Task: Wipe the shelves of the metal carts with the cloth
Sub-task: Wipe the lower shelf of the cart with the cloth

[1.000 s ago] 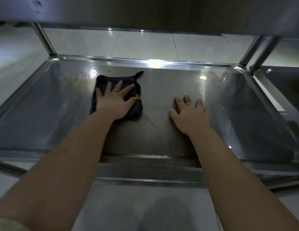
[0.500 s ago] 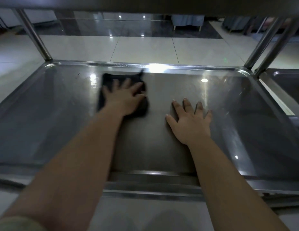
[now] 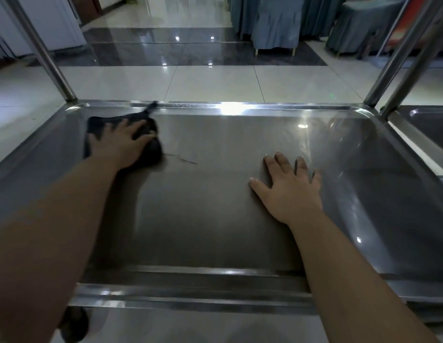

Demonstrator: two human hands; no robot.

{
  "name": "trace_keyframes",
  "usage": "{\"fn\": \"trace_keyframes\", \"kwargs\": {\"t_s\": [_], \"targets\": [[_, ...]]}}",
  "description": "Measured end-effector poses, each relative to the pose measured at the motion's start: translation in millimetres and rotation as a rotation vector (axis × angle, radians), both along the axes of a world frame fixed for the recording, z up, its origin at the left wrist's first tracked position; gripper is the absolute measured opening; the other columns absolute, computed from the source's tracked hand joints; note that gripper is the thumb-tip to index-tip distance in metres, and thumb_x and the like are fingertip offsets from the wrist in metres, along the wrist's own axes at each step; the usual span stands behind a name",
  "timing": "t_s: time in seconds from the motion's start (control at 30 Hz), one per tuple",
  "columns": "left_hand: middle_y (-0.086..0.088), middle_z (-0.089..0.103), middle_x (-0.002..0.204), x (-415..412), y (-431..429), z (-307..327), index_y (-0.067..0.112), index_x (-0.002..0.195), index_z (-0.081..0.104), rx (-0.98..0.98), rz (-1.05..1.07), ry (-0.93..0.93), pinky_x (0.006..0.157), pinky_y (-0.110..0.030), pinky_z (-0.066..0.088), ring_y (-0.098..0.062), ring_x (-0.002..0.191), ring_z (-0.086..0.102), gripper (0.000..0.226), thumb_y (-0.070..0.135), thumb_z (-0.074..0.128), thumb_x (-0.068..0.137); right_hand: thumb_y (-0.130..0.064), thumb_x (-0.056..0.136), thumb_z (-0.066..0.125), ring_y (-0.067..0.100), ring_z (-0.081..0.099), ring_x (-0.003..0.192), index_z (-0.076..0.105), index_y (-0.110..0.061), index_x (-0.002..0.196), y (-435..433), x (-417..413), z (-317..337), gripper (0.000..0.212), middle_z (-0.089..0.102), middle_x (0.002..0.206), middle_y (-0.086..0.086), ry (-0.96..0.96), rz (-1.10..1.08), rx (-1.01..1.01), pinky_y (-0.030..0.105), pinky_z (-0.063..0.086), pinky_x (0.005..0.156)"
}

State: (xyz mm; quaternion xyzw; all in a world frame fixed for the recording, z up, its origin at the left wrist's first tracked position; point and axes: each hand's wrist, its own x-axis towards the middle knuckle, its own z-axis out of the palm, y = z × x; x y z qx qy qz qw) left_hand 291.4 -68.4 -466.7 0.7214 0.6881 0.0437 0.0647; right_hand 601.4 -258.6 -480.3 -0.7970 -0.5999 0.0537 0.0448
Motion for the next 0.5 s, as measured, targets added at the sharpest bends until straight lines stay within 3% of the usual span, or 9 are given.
{"fn": "trace_keyframes", "kwargs": {"t_s": [0.1,0.2,0.4,0.5], "targets": [[0.002,0.008,0.164,-37.2,-1.9,4.8,0.048,0.15,0.021,-0.047,0.13,0.024,0.114,-0.066,-0.001,-0.034,0.149,0.005,0.058,0.066,0.028,0.095,-0.069,0.093,0.017,0.034,-0.005,0.149,0.005,-0.038,0.153,-0.5,-3.9,0.5,0.069,-0.001,0.164,-0.008,-0.028,0.001,-0.004,0.062,-0.002,0.115],[0.004,0.004,0.164,-16.1,-7.6,5.5,0.05,0.15,0.017,-0.066,0.108,0.024,0.112,-0.068,-0.003,-0.033,0.149,0.001,0.057,0.066,0.025,0.095,-0.068,0.094,0.016,0.038,-0.006,0.148,0.002,-0.044,0.152,-1.5,-6.5,1.6,0.064,-0.002,0.164,-0.006,-0.05,0.008,-0.02,0.065,-0.003,0.114],[0.01,-0.001,0.163,130.8,-65.7,3.8,0.057,0.147,0.012,-0.038,-0.323,0.048,0.113,-0.064,-0.004,-0.028,0.15,-0.003,0.056,0.069,0.024,0.093,-0.068,0.094,0.017,0.039,-0.005,0.148,0.002,-0.047,0.152,-2.2,-7.1,6.9,0.063,-0.001,0.164,-0.004,-0.056,0.012,-0.055,0.066,-0.003,0.113],[0.011,-0.001,0.163,158.8,-97.8,-0.7,0.057,0.147,0.009,-0.039,-0.451,0.051,0.115,-0.061,-0.008,-0.025,0.15,-0.007,0.057,0.07,0.021,0.093,-0.067,0.094,0.021,0.037,-0.004,0.148,0.005,-0.048,0.152,-2.7,-4.7,7.9,0.063,0.002,0.164,-0.005,-0.043,0.01,-0.048,0.066,-0.003,0.114]]}}
